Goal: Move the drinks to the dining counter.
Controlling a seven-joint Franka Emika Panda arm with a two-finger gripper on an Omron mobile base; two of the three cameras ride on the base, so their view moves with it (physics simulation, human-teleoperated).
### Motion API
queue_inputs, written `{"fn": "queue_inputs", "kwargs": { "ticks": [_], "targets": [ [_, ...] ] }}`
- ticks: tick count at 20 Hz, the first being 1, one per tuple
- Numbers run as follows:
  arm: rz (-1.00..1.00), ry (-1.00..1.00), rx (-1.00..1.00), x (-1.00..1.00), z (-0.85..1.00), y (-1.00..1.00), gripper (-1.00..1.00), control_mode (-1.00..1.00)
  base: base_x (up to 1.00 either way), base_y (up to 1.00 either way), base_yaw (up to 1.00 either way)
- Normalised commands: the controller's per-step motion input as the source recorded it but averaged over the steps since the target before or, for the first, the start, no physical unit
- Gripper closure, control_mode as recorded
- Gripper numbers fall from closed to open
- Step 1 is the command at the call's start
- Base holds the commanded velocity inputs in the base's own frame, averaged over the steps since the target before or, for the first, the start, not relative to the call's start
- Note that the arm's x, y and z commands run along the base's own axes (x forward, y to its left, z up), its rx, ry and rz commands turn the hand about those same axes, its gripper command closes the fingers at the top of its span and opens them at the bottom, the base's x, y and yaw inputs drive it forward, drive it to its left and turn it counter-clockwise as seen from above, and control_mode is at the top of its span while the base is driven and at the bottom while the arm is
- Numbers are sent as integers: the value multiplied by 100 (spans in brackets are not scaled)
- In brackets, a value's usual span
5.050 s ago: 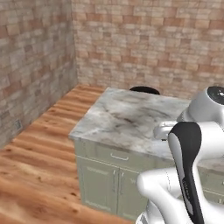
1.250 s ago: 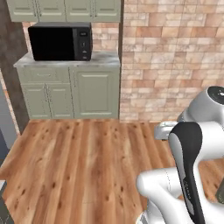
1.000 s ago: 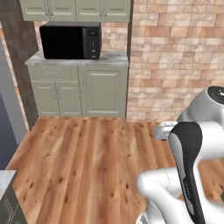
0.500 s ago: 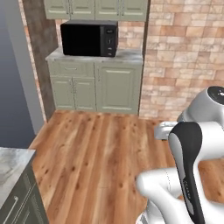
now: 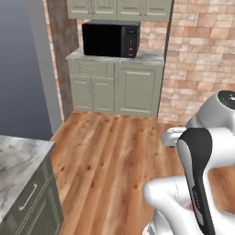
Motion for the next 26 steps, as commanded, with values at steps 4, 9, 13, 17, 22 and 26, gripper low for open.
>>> {"fn": "queue_inputs", "kwargs": {
  "ticks": [4,9,13,17,22,26],
  "targets": [
    [0,0,0,0,0,0,-100,100,-32,44,22],
    [0,0,0,0,0,0,-100,100,-28,45,22],
    [0,0,0,0,0,0,-100,100,-29,46,22],
    [0,0,0,0,0,0,-100,100,-31,46,22],
    [0,0,0,0,0,0,-100,100,-30,45,23],
    [0,0,0,0,0,0,-100,100,-29,44,22]
  ]
}}
